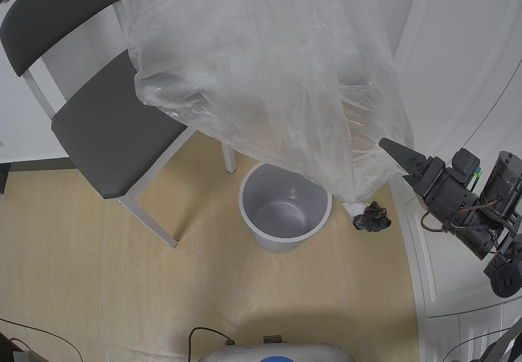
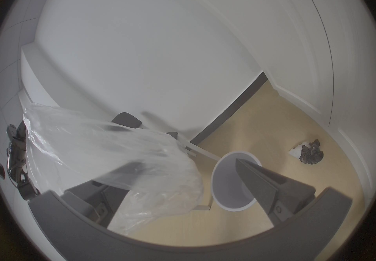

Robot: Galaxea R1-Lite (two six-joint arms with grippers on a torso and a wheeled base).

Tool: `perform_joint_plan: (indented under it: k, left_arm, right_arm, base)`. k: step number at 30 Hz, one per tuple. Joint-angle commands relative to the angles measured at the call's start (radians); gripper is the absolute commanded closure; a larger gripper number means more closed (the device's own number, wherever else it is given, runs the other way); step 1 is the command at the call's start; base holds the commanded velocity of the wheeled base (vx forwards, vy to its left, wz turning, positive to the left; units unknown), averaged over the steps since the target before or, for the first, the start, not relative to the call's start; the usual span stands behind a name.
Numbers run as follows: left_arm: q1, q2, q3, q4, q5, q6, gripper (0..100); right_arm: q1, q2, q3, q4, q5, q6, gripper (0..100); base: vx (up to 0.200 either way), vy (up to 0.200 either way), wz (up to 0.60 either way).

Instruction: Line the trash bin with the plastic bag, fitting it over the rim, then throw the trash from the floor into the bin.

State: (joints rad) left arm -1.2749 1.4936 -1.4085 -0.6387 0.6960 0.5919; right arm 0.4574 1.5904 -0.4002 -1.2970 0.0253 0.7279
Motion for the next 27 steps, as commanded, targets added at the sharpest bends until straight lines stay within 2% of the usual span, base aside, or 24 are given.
perform_joint_plan:
  k: [1,6,9,15,16,27]
  left_arm:
    - [0.0,0.0,0.0,0.001,0.0,0.0,100]
    - [0.0,0.004,-0.001,-0.001,0.0,0.0,100]
    - [0.0,0.011,-0.003,-0.001,0.0,0.0,100]
    - [0.0,0.013,-0.003,-0.001,0.0,0.0,100]
    - [0.0,0.013,-0.001,-0.001,0.0,0.0,100]
    - [0.002,0.014,-0.001,0.002,0.002,0.0,100]
  right_arm:
    - [-0.003,0.008,0.0,-0.001,0.001,-0.001,0]
    - [-0.025,0.002,-0.003,-0.001,0.001,-0.002,0]
    - [-0.066,-0.01,-0.008,-0.001,0.011,-0.002,0]
    - [-0.074,-0.007,-0.008,-0.001,0.013,-0.004,0]
    - [-0.072,-0.004,-0.008,-0.001,0.013,-0.005,100]
    - [-0.072,-0.024,-0.006,0.001,0.013,-0.004,100]
  base:
    - [0.0,0.0,0.0]
    - [0.0,0.0,0.0]
    - [0.0,0.0,0.0]
    - [0.0,0.0,0.0]
    - [0.0,0.0,0.0]
    - [0.0,0.0,0.0]
